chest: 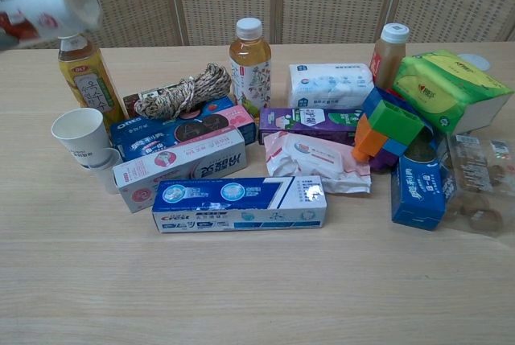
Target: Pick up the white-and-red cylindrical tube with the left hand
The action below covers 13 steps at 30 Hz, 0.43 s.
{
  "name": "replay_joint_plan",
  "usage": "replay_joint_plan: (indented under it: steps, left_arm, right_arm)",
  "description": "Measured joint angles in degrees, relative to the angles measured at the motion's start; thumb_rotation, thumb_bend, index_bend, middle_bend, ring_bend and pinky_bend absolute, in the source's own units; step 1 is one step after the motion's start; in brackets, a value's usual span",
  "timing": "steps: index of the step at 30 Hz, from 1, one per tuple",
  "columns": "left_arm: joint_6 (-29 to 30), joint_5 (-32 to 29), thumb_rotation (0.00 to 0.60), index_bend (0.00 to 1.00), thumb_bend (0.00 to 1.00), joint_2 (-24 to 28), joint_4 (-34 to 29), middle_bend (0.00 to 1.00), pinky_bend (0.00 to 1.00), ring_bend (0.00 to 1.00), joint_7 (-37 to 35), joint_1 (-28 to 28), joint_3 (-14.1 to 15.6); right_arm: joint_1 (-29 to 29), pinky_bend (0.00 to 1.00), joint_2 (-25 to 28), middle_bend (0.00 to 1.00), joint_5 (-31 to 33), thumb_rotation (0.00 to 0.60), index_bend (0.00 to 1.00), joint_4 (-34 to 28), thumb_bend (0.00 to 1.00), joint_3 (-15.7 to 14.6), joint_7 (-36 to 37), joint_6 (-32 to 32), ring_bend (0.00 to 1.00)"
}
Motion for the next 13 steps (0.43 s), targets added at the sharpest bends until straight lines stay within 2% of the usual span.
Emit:
replay_joint_plan:
  steps: [7,13]
  left_arm:
    - [3.55,-2.40,0.600,0.66,0.34,1.79,-2.05,0.67,0.44,0.68,-2.33,-0.19,-4.17]
    - [3.78,-2.62,0.600,0.66,0.34,0.96,-1.56,0.67,0.44,0.68,-2.51,-0.47,-4.38]
  right_arm:
    - [-0.29,0.00,0.00,0.00,0.07,0.280,0.00,0.18,0.03,-0.08,0.26,0.26,0.00]
    - [-0.31,0.00,0.11,0.00,0.01,0.278,0.00,0.17,0.03,0.04,0.30,0.42,0.00]
